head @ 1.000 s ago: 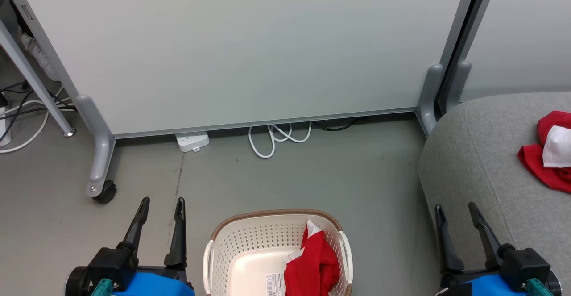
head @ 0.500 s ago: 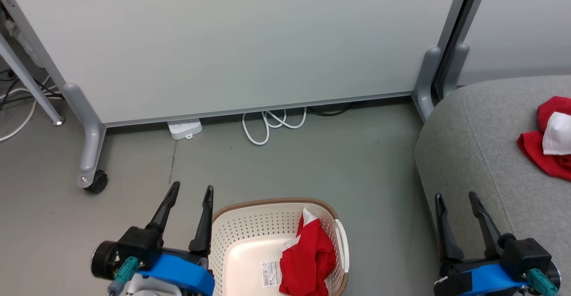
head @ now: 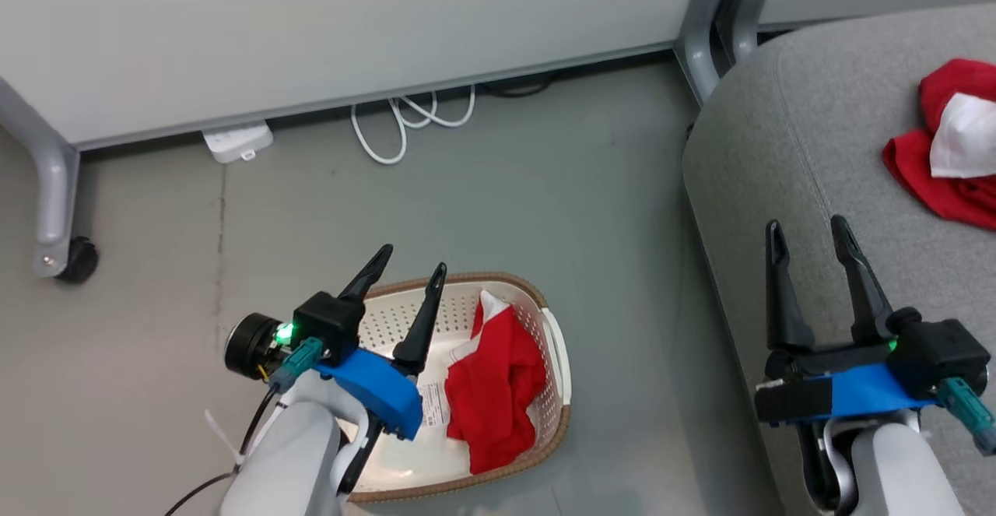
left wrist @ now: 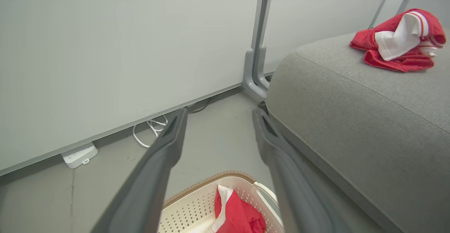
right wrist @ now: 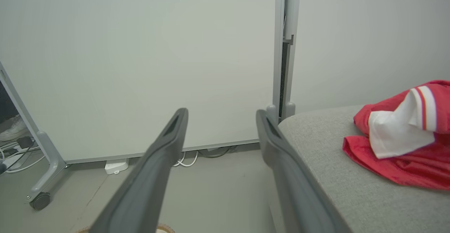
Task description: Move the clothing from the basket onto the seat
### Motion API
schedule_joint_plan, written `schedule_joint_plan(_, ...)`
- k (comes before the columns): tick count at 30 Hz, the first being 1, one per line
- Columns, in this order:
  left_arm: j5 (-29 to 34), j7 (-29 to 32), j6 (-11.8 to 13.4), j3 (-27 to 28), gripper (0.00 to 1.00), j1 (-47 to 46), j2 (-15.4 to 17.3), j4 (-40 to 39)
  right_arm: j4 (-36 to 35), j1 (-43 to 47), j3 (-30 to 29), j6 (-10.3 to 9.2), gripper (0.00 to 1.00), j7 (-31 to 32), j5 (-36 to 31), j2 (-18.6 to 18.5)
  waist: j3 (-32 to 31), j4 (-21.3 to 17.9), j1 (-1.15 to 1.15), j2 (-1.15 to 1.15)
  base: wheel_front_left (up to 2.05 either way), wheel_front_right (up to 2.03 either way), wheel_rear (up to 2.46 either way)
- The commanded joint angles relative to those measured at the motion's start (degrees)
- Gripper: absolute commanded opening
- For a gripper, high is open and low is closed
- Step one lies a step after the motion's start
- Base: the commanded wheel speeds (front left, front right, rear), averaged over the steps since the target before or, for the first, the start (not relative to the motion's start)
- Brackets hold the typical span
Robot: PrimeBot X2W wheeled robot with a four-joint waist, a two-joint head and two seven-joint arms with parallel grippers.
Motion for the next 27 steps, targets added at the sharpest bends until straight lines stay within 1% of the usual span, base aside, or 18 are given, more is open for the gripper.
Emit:
schedule_joint_plan(1, -0.28, -0.18, -0.21, -0.58, 1.0, -1.56, 0.2, 1.25, -0.48, -1.51, 0.09, -0.04, 1.0, -0.03, -0.12, 0.08, 4.01, -2.55, -0.01, 0.0, 0.0, 0.0, 0.0)
schedule_joint_plan(4, -1.25, -0.19, -0.25, -3.79, 1.0, -5.22, 0.19, 5.31, -1.02, -4.24, 0.29, -0.04, 1.0, -0.03, -0.29, -0.06, 7.23, -3.88, -0.01, 0.0, 0.0, 0.0, 0.0)
schedule_joint_plan(10, -4.17, -0.19, -0.27, -10.3, 1.0, -11.88, 1.35, 13.68, -1.86, -9.6, 1.15, -0.04, 1.0, -0.02, 0.2, -0.04, 13.19, -6.44, -0.01, 0.0, 0.0, 0.0, 0.0)
schedule_joint_plan(15, -6.59, -0.19, -0.28, -14.86, 1.0, -16.37, 1.63, 19.7, -2.42, -13.03, 2.08, -0.04, 1.0, -0.02, 0.17, 0.08, 17.87, -7.9, -0.01, 0.0, 0.0, 0.0, 0.0)
schedule_joint_plan(27, -10.18, -0.19, -0.29, -23.5, 1.0, -25.49, 3.28, 28.94, -4.41, -18.94, 3.26, -0.04, 1.0, -0.02, 1.49, 0.21, 29.37, -10.7, -0.01, 0.0, 0.0, 0.0, 0.0)
